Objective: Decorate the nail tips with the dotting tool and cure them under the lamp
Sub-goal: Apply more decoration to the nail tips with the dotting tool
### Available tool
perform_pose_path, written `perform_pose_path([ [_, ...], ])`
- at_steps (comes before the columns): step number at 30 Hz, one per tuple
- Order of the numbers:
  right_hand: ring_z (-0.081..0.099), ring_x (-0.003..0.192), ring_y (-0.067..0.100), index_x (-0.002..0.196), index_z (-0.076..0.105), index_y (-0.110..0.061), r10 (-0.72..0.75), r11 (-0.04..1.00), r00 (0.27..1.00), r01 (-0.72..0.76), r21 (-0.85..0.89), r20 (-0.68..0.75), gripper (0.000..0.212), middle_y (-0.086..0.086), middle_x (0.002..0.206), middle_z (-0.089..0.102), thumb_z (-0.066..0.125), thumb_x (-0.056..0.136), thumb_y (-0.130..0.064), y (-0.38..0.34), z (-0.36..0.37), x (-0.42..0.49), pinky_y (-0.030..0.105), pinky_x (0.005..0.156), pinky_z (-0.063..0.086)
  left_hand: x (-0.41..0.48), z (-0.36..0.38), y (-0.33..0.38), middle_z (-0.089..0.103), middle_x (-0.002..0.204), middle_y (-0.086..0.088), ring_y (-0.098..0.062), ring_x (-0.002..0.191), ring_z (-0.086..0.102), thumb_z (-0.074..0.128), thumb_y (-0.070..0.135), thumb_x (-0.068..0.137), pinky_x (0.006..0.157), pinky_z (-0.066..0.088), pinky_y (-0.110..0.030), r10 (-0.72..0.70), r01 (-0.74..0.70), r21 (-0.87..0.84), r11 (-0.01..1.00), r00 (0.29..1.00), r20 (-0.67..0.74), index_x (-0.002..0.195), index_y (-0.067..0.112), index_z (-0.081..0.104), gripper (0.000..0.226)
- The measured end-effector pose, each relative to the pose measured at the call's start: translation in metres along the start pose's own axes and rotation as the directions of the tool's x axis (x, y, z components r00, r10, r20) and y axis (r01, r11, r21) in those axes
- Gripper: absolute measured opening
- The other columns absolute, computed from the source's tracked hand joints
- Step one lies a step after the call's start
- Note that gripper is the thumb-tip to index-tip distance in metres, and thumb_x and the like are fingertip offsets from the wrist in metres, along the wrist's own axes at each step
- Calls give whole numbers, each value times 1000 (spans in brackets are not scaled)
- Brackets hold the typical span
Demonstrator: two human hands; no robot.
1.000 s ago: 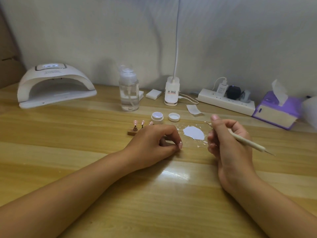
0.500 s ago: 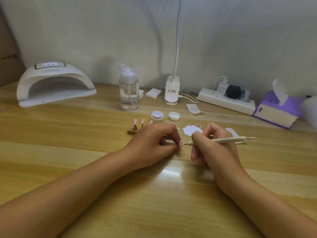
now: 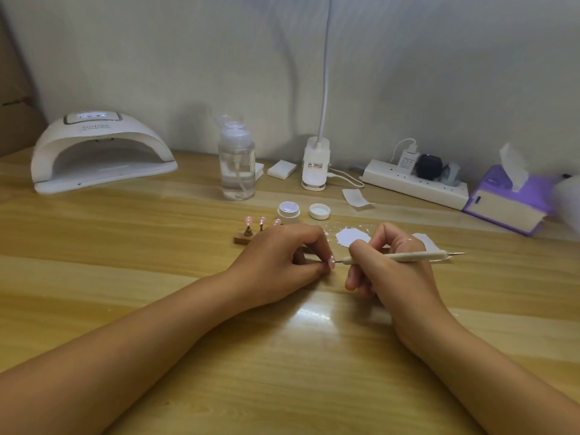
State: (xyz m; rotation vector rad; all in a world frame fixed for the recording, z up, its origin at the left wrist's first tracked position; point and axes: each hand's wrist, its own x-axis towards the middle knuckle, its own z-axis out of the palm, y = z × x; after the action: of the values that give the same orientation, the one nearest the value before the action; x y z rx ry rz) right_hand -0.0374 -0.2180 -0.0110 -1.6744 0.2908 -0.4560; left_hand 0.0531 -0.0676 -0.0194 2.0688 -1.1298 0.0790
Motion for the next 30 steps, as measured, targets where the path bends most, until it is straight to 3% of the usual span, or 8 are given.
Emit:
perform_pose_path([
  [6, 48, 38, 13, 60, 42, -18, 3, 1000, 1000, -3, 14, 7, 30, 16, 49, 63, 59, 79, -4, -1, 0, -1, 16, 39, 36, 1, 1, -2, 63, 80, 28, -7, 65, 62, 75, 18, 83, 63, 38, -14, 5, -5, -30, 1000, 1000, 6, 80, 31, 66, 17],
  [19, 47, 38, 13, 53, 43, -24, -9, 1000, 1000, 9, 25, 2, 37, 15, 48, 62, 59, 79, -3, -2, 1, -1, 17, 39, 37, 1, 1, -3, 64, 80, 26, -7, 65, 64, 76, 19, 83, 64, 42, -18, 2, -1, -28, 1000, 1000, 7, 80, 32, 67, 16],
  [30, 46, 36, 11, 61, 42, -16, -27, 998, 999, 28, 56, -24, 29, 14, 47, 61, 59, 81, -4, -1, 0, -1, 15, 38, 36, 1, 0, -4, 65, 80, 26, -8, 65, 63, 76, 19, 83, 62, 40, -14, 8, -8, -32, 999, 1000, 7, 81, 29, 69, 12],
])
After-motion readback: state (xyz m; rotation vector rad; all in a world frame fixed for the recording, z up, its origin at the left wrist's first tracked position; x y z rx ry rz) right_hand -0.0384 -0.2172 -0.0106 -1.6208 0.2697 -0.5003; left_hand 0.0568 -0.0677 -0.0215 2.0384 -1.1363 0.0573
